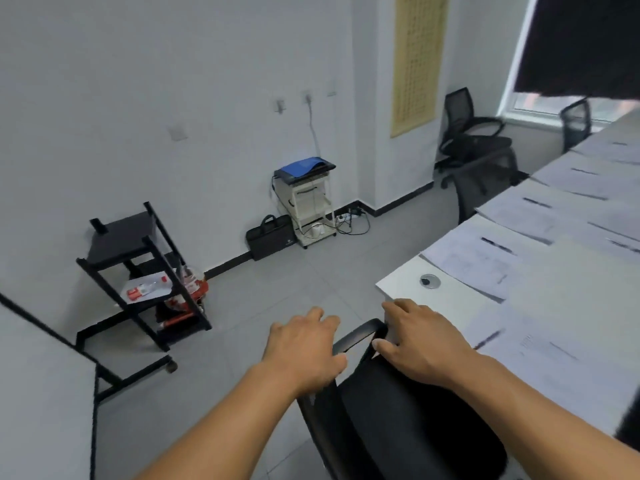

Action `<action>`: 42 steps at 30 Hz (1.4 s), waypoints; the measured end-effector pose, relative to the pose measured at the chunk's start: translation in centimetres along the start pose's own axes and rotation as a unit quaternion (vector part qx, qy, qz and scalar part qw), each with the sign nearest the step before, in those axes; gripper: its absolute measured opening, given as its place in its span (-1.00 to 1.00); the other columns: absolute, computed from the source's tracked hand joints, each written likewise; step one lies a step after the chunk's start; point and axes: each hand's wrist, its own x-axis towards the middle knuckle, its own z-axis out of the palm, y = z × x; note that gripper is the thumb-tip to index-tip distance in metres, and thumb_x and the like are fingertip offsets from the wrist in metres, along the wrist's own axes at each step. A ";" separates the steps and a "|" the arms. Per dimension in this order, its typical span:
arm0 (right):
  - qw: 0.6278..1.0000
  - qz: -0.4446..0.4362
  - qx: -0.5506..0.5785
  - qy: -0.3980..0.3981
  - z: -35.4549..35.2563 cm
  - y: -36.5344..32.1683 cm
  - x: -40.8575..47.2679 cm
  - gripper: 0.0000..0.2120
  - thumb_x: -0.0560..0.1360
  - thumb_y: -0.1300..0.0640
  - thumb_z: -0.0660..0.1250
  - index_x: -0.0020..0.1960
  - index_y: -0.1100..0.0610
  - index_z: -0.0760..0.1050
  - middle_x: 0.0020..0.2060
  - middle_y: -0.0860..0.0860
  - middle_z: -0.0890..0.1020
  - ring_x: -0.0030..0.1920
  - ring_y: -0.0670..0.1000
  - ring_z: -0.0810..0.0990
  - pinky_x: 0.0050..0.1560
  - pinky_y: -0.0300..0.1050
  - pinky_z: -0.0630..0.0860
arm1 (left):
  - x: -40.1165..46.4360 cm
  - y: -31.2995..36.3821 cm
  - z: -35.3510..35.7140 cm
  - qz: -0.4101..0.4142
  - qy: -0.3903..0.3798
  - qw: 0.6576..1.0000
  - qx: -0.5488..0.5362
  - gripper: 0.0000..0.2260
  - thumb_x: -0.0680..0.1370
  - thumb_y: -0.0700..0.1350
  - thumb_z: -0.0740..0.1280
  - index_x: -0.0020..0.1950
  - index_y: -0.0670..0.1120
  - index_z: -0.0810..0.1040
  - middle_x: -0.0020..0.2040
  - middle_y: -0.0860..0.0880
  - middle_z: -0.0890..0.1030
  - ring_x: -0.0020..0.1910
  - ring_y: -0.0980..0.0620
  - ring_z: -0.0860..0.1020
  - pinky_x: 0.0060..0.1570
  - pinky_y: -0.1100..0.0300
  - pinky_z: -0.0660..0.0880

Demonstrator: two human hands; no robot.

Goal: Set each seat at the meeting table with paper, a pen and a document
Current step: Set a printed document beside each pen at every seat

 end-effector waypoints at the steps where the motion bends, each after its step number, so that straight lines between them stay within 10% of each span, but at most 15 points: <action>1: 0.999 0.033 0.001 0.003 -0.2 0.6 -0.7 -0.47 0.58 -0.32 0.20 0.43 -0.05 0.39 0.39 -0.04 0.50 0.36 0.12 0.51 0.34 0.07 0.47 | 1.2 0.7 -0.2 0.032 -0.005 0.999 0.010 -0.44 0.61 0.27 0.26 0.58 0.10 0.38 0.51 0.00 0.43 0.39 -0.15 0.53 0.30 -0.21 0.48; 14: 0.955 0.286 0.070 0.013 1.5 13.6 -7.2 -0.26 0.63 -0.33 0.16 0.70 -0.03 0.13 0.65 -0.01 0.27 0.57 0.13 0.36 0.54 0.13 0.35 | 9.2 15.9 -0.6 0.301 -0.032 0.951 0.066 -0.41 0.63 0.27 0.26 0.65 0.16 0.30 0.60 0.02 0.38 0.51 -0.13 0.46 0.46 -0.21 0.37; 42: 0.889 0.425 0.155 -0.072 13.8 29.5 0.7 -0.28 0.67 -0.28 0.19 0.71 0.01 0.11 0.68 0.03 0.19 0.65 0.13 0.21 0.66 0.19 0.16 | 34.5 27.1 12.1 0.447 -0.133 0.852 0.237 -0.34 0.57 0.15 0.37 0.66 0.17 0.27 0.59 -0.01 0.38 0.43 -0.12 0.52 0.34 -0.10 0.45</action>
